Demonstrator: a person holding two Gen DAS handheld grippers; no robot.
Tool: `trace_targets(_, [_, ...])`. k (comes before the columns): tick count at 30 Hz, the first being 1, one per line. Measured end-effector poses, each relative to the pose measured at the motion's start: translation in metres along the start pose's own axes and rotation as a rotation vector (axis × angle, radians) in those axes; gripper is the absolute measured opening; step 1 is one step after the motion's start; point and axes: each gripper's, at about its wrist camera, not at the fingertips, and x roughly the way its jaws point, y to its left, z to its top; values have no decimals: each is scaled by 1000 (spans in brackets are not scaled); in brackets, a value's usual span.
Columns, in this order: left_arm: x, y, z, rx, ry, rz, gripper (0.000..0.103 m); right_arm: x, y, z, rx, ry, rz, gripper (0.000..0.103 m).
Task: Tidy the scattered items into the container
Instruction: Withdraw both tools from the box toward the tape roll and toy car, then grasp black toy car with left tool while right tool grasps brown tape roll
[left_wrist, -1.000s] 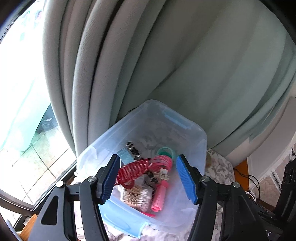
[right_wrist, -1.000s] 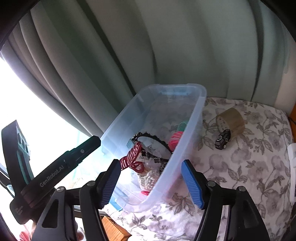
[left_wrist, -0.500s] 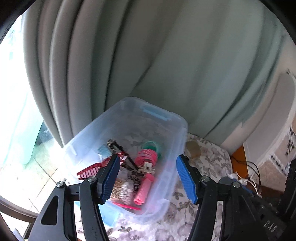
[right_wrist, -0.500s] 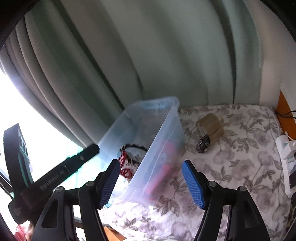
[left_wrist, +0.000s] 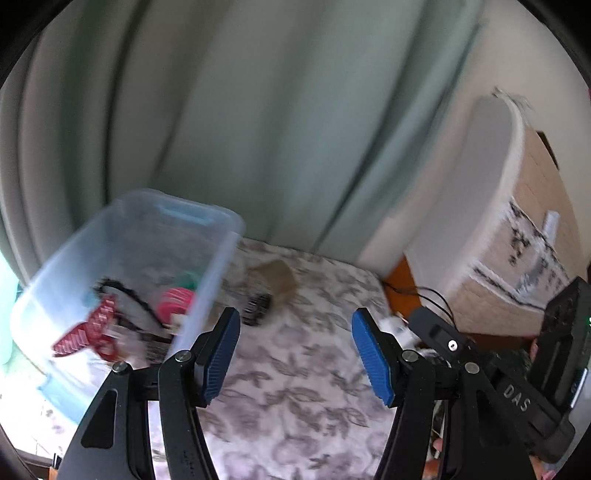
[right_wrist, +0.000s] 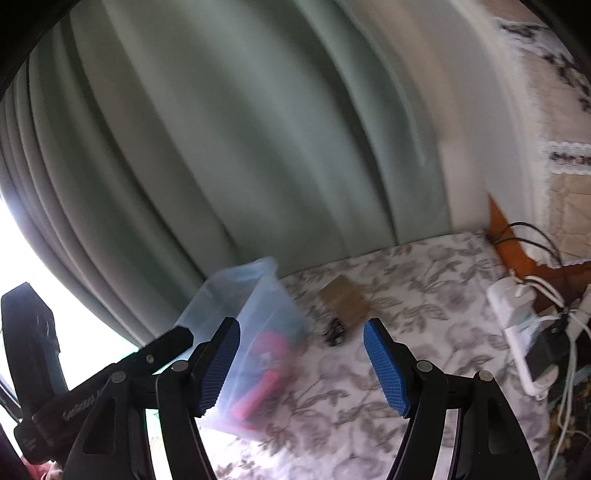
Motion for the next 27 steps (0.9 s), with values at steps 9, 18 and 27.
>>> trace_targets(9, [43,-19,-20,15,118,-36,64,10,-52,-2,74,58,-39,81])
trace_targets(18, [93,-16,-35,115,248,95,64,32,-71,-9,57,155,-70,81])
trace_targets(27, [134,-9,-47,195,298,144,64,77,-76,-3,21,254,-77,81])
